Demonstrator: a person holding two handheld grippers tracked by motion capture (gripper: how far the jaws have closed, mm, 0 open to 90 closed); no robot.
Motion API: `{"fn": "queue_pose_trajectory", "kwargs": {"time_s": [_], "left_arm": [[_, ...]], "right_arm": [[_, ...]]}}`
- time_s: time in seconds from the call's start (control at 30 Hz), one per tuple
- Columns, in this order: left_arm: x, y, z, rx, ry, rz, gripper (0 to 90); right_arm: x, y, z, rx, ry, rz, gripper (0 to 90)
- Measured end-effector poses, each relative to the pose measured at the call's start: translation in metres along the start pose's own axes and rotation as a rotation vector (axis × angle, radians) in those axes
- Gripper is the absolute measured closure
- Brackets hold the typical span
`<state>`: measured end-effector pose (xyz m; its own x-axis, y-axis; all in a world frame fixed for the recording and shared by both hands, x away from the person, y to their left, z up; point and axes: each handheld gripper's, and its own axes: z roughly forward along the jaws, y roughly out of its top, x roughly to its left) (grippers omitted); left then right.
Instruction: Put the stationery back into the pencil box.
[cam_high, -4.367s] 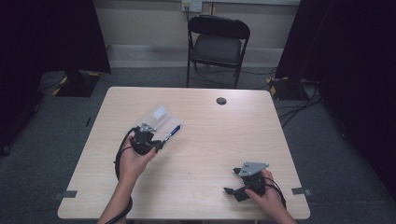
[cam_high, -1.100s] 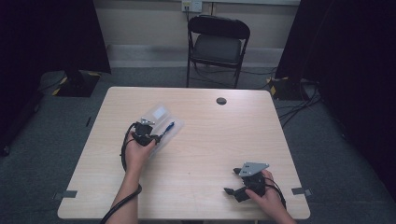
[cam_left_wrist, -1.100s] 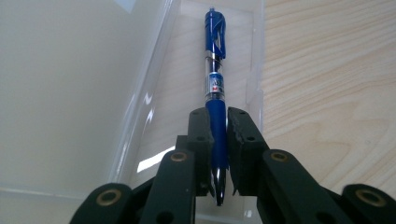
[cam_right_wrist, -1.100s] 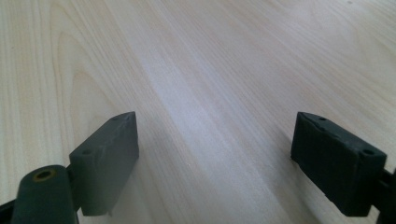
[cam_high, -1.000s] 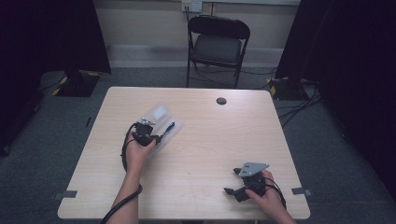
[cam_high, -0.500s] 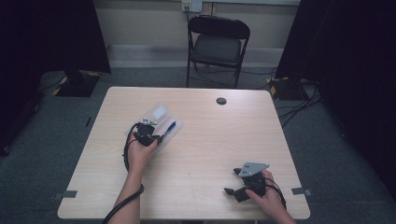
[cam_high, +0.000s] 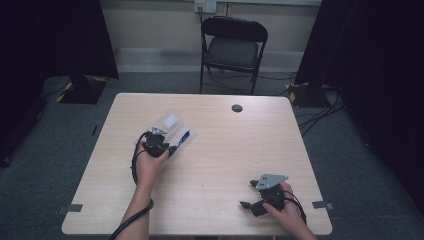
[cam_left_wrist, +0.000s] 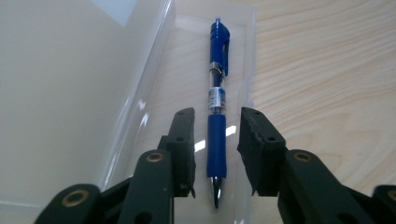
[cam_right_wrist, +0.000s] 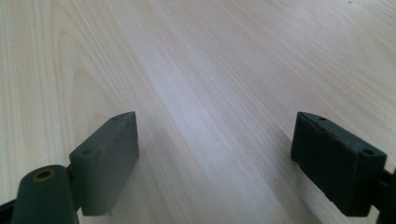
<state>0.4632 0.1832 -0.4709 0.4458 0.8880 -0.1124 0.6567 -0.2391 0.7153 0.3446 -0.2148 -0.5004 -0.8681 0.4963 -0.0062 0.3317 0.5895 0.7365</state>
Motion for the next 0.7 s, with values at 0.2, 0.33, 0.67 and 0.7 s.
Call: {"fn": "queue_pose_trajectory", "kwargs": {"time_s": [0.2,0.33,0.67,0.7], "left_arm": [[-0.002,-0.001,-0.007,-0.025,-0.008,0.014,50.8],[-0.004,0.0,-0.012,-0.039,-0.034,0.014,43.1],[-0.018,0.001,-0.021,-0.052,-0.092,0.048,31.9],[-0.02,0.001,-0.022,-0.053,-0.101,0.051,31.5]], "right_arm": [[0.0,0.0,0.0,0.0,0.0,0.0,14.2],[0.0,0.0,0.0,0.0,0.0,0.0,14.2],[0.001,-0.001,-0.001,0.001,0.003,0.001,14.2],[0.001,-0.001,-0.001,0.001,0.002,0.0,14.2]]}}
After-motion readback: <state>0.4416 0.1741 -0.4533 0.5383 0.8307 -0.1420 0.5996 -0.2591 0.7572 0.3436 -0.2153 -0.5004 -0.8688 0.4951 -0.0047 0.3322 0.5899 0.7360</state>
